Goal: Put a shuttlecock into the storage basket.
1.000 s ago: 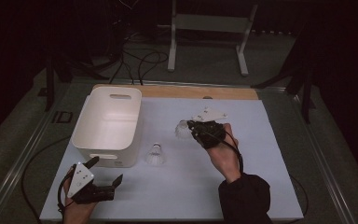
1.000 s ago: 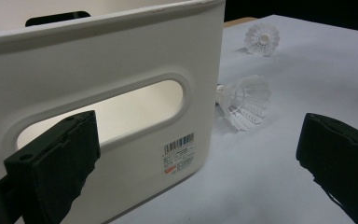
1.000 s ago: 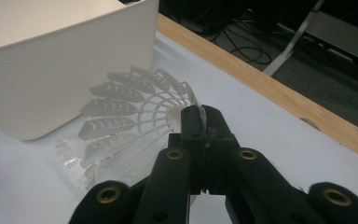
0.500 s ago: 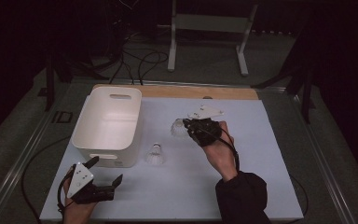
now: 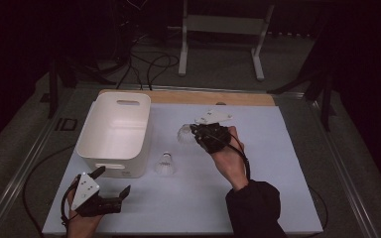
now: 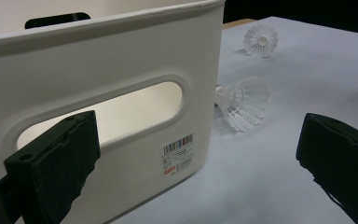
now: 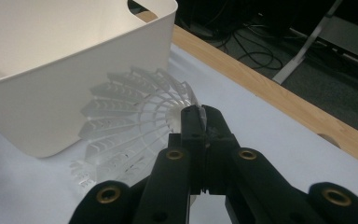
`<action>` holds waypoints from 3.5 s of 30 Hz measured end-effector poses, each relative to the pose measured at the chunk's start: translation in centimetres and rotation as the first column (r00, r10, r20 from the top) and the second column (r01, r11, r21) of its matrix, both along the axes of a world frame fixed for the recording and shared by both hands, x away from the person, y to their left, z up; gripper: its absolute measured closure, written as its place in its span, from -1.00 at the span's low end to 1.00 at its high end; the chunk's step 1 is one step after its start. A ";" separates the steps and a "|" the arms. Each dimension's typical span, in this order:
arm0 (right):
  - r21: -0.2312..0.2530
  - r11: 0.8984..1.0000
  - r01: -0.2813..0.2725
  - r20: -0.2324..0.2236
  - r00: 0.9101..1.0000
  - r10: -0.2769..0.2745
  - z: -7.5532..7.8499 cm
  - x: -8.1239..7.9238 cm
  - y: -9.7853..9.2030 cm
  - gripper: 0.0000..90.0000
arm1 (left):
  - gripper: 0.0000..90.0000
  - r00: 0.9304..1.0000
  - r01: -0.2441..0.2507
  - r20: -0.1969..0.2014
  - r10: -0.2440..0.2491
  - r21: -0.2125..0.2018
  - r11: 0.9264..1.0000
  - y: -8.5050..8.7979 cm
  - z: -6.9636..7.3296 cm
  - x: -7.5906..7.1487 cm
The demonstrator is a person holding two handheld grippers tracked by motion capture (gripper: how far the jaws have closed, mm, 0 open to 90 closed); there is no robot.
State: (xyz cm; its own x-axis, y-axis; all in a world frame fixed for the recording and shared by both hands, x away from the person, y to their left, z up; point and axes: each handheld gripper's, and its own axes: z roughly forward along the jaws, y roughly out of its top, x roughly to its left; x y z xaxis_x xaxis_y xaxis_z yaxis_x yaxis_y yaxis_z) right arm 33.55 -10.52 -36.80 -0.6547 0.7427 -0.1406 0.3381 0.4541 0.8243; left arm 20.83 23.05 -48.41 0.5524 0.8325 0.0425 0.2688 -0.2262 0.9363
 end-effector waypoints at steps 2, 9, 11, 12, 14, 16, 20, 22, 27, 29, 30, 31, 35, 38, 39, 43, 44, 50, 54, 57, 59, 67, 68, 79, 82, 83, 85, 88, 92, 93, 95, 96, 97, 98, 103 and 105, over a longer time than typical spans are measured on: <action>0.000 1.000 -0.001 0.000 1.000 0.001 0.0 0.1 0.1 0.98 | -0.99 1.000 0.000 0.000 0.000 -0.001 1.000 0.0 0.0 0.0; -0.002 1.000 -0.003 0.003 1.000 0.003 0.2 0.4 0.4 0.98 | -0.99 1.000 0.001 0.000 -0.001 0.001 1.000 0.0 0.0 0.0; -0.003 1.000 -0.001 0.000 1.000 0.001 0.2 0.5 0.5 0.98 | -0.99 1.000 0.001 -0.001 -0.001 0.001 1.000 0.0 0.0 0.0; -0.004 1.000 -0.001 -0.002 1.000 0.001 0.2 0.5 0.5 0.98 | -0.99 1.000 0.001 0.000 -0.001 0.000 1.000 0.0 0.0 0.0; -0.008 1.000 0.000 0.001 1.000 0.000 0.2 0.6 0.6 0.98 | -0.99 1.000 0.001 -0.001 -0.001 0.002 1.000 0.0 0.0 0.0; -0.009 1.000 0.001 0.004 1.000 -0.001 0.3 0.8 0.6 0.98 | -0.99 1.000 0.001 -0.001 -0.001 0.002 1.000 0.0 0.0 0.0; -0.003 1.000 0.002 0.008 1.000 -0.002 0.3 1.1 0.8 0.98 | -0.99 1.000 -0.001 0.000 0.001 -0.001 1.000 0.0 0.0 0.0; -0.006 1.000 0.003 0.006 1.000 -0.003 0.4 1.2 0.9 0.98 | -0.99 1.000 -0.001 0.000 0.001 -0.001 1.000 0.0 0.0 0.0; -0.007 1.000 0.005 0.007 1.000 -0.005 0.5 1.5 1.1 0.98 | -0.99 1.000 0.000 0.000 0.000 -0.001 1.000 0.0 0.0 0.0; -0.006 1.000 0.002 0.011 1.000 -0.002 0.6 1.6 1.1 0.98 | -0.99 1.000 0.000 -0.001 0.000 0.000 1.000 0.0 0.0 0.0; -0.008 1.000 0.004 0.011 1.000 -0.004 0.6 1.7 1.2 0.98 | -0.99 1.000 -0.001 -0.001 0.001 0.000 1.000 0.0 0.0 0.0; -0.008 1.000 0.006 0.011 1.000 -0.006 0.7 1.7 1.2 0.98 | -0.99 1.000 -0.001 0.000 0.001 0.000 1.000 0.0 0.0 0.0; -0.002 1.000 0.008 0.012 1.000 -0.008 0.8 1.9 1.4 0.98 | -0.99 1.000 0.001 0.000 -0.001 0.001 1.000 0.0 0.0 0.0; -0.001 1.000 0.005 0.017 1.000 -0.005 0.8 2.1 1.4 0.98 | -0.99 1.000 0.001 0.001 -0.001 0.001 1.000 0.0 0.0 0.0; 0.000 1.000 0.010 0.017 1.000 -0.010 0.9 2.3 1.5 0.98 | -0.99 1.000 0.002 0.000 -0.002 0.000 1.000 0.0 0.0 0.0; 0.002 1.000 0.012 0.016 1.000 -0.012 0.9 2.5 1.8 0.98 | -0.99 1.000 0.002 -0.001 -0.002 0.003 1.000 0.0 0.0 0.0; -0.002 1.000 0.011 0.018 1.000 -0.011 0.9 2.6 1.8 0.98 | -0.99 1.000 0.002 -0.001 -0.002 0.003 1.000 0.0 0.0 0.0; 0.015 1.000 0.003 0.013 1.000 -0.004 1.1 3.0 2.1 0.98 | -0.99 1.000 0.004 -0.002 -0.003 0.004 1.000 0.0 0.0 0.0; 0.023 1.000 0.002 0.012 1.000 -0.002 1.2 3.2 2.2 0.98 | -0.99 1.000 0.003 -0.002 -0.003 0.004 1.000 0.0 0.0 0.0; 0.040 0.999 -0.006 0.002 1.000 0.006 1.3 3.3 2.3 0.98 | -0.99 1.000 0.003 -0.002 -0.003 0.005 1.000 0.0 0.0 0.0; 0.045 0.999 -0.009 0.001 1.000 0.009 1.3 3.4 2.3 0.98 | -0.99 1.000 0.004 -0.002 -0.004 0.005 1.000 0.0 0.0 0.0; 0.048 0.999 -0.006 0.000 1.000 0.006 1.5 3.6 2.8 0.98 | -0.99 1.000 0.002 -0.001 -0.002 0.003 1.000 0.0 0.0 0.0; 0.044 0.999 -0.010 0.005 1.000 0.010 1.5 3.6 2.8 0.98 | -0.99 1.000 0.003 -0.001 -0.003 0.002 1.000 0.0 0.0 0.0; 0.037 0.999 -0.006 0.015 1.000 0.006 1.7 4.1 3.4 0.98 | -0.99 1.000 0.005 -0.002 -0.005 0.004 1.000 0.0 0.0 -0.1; 0.042 0.999 -0.006 0.014 1.000 0.005 1.8 4.2 3.7 0.98 | -0.99 1.000 0.006 -0.001 -0.006 0.004 1.000 0.0 0.0 -0.1; 0.043 0.999 -0.005 0.011 1.000 0.005 1.8 4.2 3.8 0.98 | -0.99 1.000 0.006 -0.001 -0.006 0.004 1.000 0.0 0.0 -0.1; 0.037 0.999 -0.008 0.018 1.000 0.007 1.8 4.3 3.9 0.98 | -0.99 1.000 0.006 -0.001 -0.006 0.004 1.000 0.0 0.0 -0.1; 0.038 0.999 -0.008 0.016 1.000 0.007 1.9 4.3 4.1 0.98 | -0.99 1.000 0.006 -0.002 -0.006 0.005 1.000 0.0 0.0 -0.1; 0.037 0.999 -0.016 0.025 1.000 0.015 1.9 4.4 4.2 0.98 | -0.99 1.000 0.006 -0.002 -0.006 0.005 1.000 0.0 0.0 -0.1; 0.044 0.999 -0.019 0.023 1.000 0.018 1.9 4.5 4.3 0.98 | -0.99 1.000 0.006 -0.002 -0.006 0.004 1.000 0.0 0.0 -0.1; 0.047 0.999 -0.017 0.021 1.000 0.016 1.9 4.5 4.3 0.98 | -0.99 1.000 0.006 -0.002 -0.006 0.004 1.000 0.0 0.0 -0.1; 0.050 0.999 -0.020 0.019 1.000 0.019 1.9 4.6 4.3 0.98 | -0.99 1.000 0.006 -0.002 -0.006 0.004 1.000 0.0 0.0 -0.1; 0.052 0.998 -0.020 0.021 1.000 0.019 1.9 4.6 4.4 0.98 | -0.99 1.000 0.005 -0.002 -0.005 0.005 1.000 0.0 0.0 -0.1; 0.053 0.998 -0.017 0.021 1.000 0.016 1.9 4.6 4.4 0.98 | -0.99 1.000 0.006 -0.002 -0.006 0.004 1.000 0.0 0.0 -0.1; 0.059 0.998 -0.023 0.020 1.000 0.021 1.9 4.7 4.5 0.98 | -0.99 1.000 0.004 0.000 -0.004 0.001 1.000 0.0 0.0 -0.1; 0.073 0.997 -0.025 0.013 1.000 0.024 1.9 4.8 4.6 0.98 | -0.99 1.000 0.006 -0.001 -0.006 0.004 1.000 0.0 0.0 -0.1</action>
